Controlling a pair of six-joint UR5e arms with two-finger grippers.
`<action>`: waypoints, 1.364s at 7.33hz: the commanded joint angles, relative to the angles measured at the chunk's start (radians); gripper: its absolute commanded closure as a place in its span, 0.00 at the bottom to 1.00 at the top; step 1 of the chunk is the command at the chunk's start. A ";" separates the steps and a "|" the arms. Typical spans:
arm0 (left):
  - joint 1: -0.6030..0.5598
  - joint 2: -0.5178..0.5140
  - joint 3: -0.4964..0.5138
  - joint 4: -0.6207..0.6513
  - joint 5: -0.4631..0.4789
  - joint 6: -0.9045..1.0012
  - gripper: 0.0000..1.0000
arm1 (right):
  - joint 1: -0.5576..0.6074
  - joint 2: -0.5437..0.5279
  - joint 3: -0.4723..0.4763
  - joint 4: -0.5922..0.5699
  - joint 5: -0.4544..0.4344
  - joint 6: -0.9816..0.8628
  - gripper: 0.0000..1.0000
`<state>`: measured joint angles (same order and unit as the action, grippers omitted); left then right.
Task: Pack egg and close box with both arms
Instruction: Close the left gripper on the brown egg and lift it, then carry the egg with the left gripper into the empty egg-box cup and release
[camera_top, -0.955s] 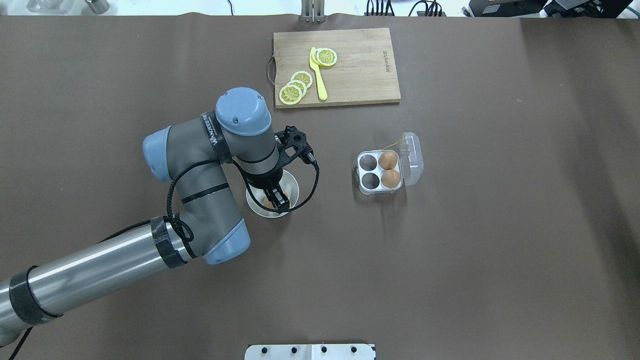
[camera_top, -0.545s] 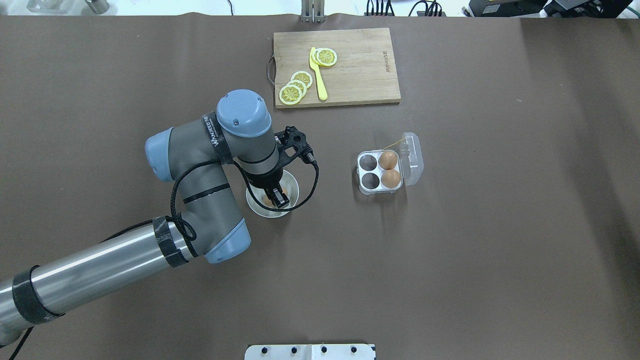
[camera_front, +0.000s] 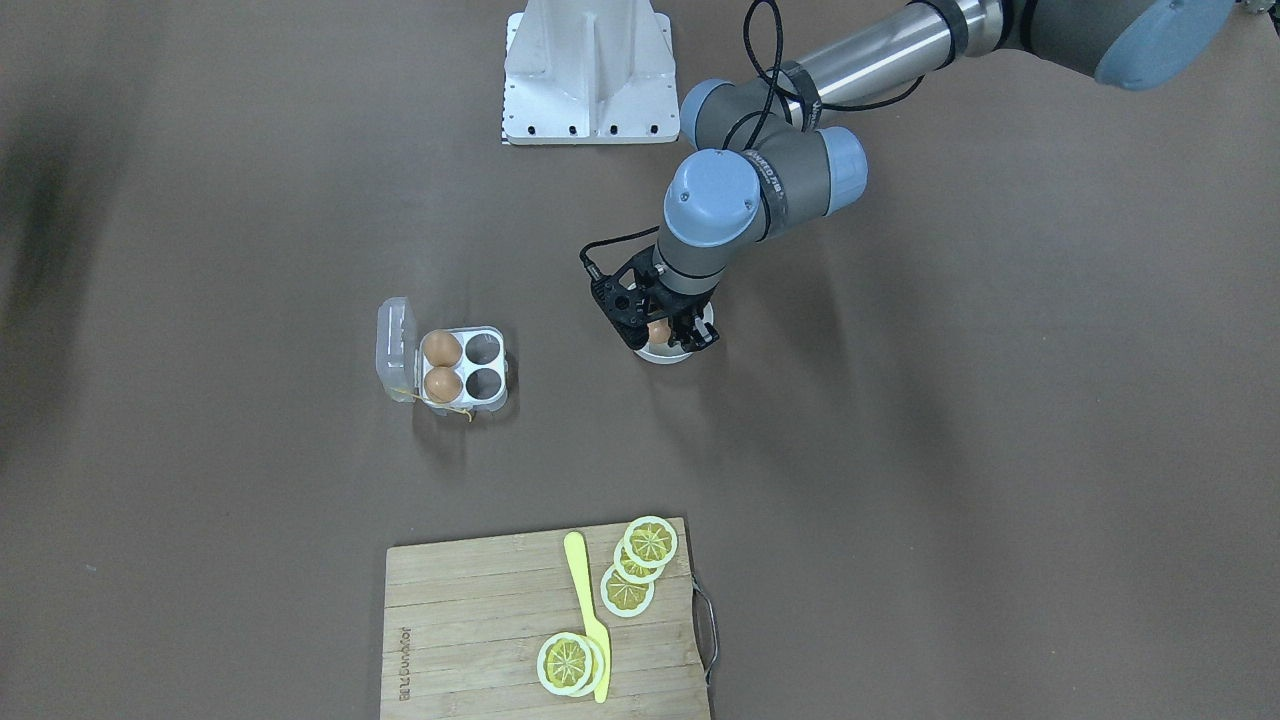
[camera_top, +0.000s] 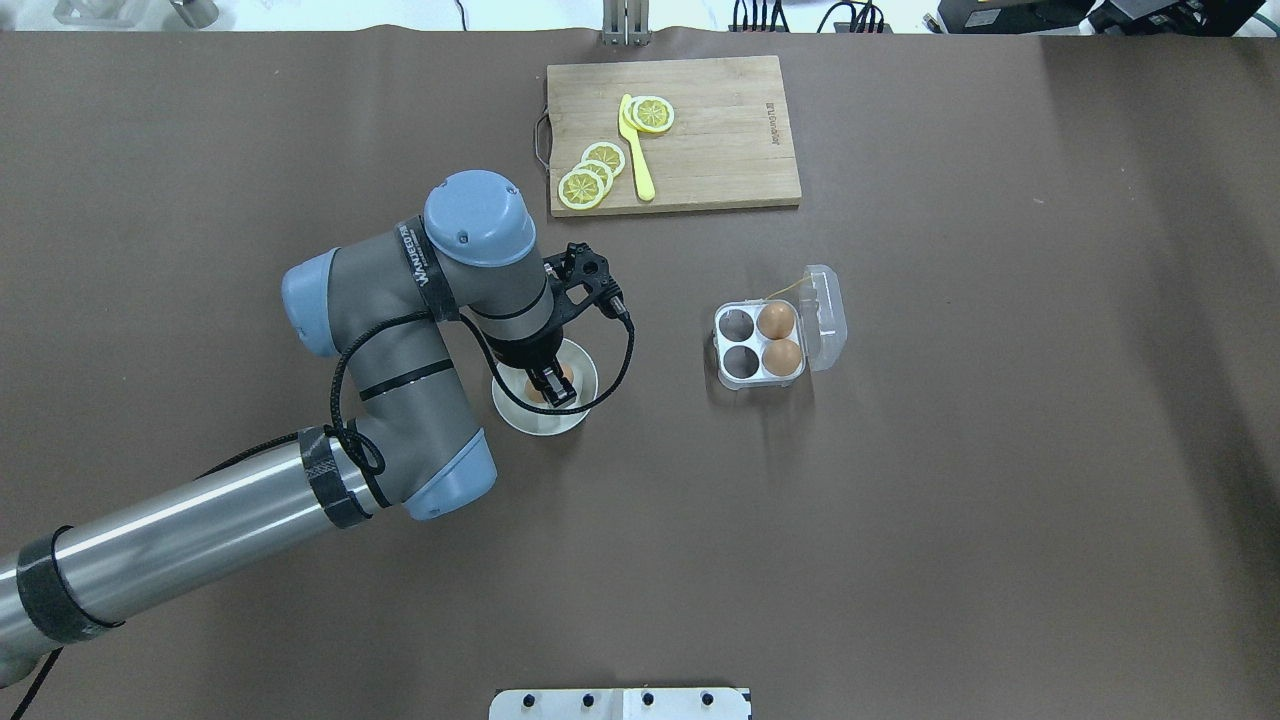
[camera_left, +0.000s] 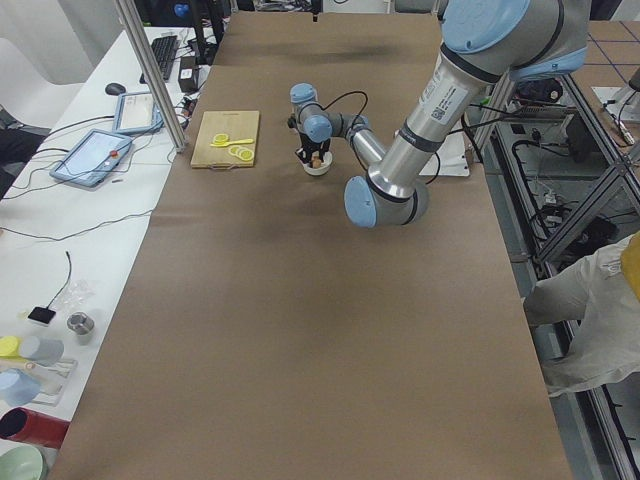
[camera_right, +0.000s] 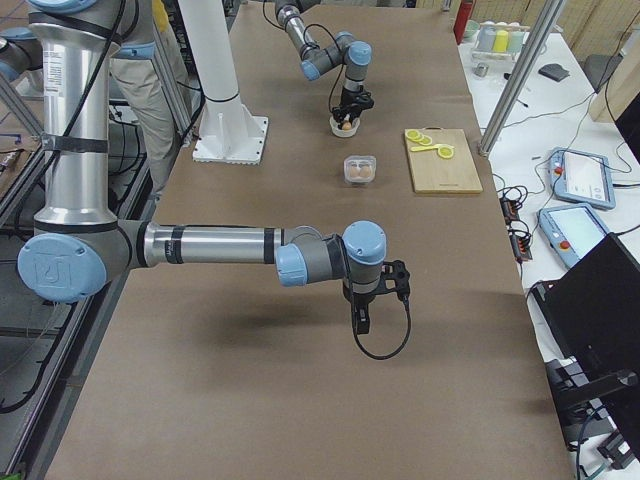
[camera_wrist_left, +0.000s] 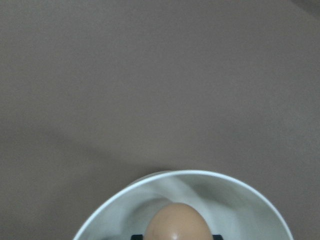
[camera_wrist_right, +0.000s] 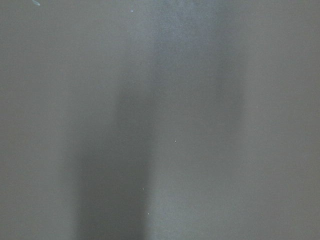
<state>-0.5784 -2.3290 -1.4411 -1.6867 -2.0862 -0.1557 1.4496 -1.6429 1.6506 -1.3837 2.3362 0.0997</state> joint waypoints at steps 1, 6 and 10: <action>-0.027 0.011 -0.105 0.103 -0.006 0.002 0.76 | 0.000 0.000 -0.002 0.002 0.000 0.000 0.00; -0.060 -0.097 -0.124 0.133 -0.011 0.010 0.79 | -0.003 -0.005 -0.002 0.002 0.002 0.000 0.00; -0.040 -0.320 0.246 -0.200 -0.002 -0.139 0.79 | -0.009 -0.005 -0.002 0.002 0.014 0.005 0.00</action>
<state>-0.6295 -2.5834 -1.2979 -1.8022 -2.0913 -0.2541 1.4449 -1.6481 1.6500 -1.3821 2.3470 0.1017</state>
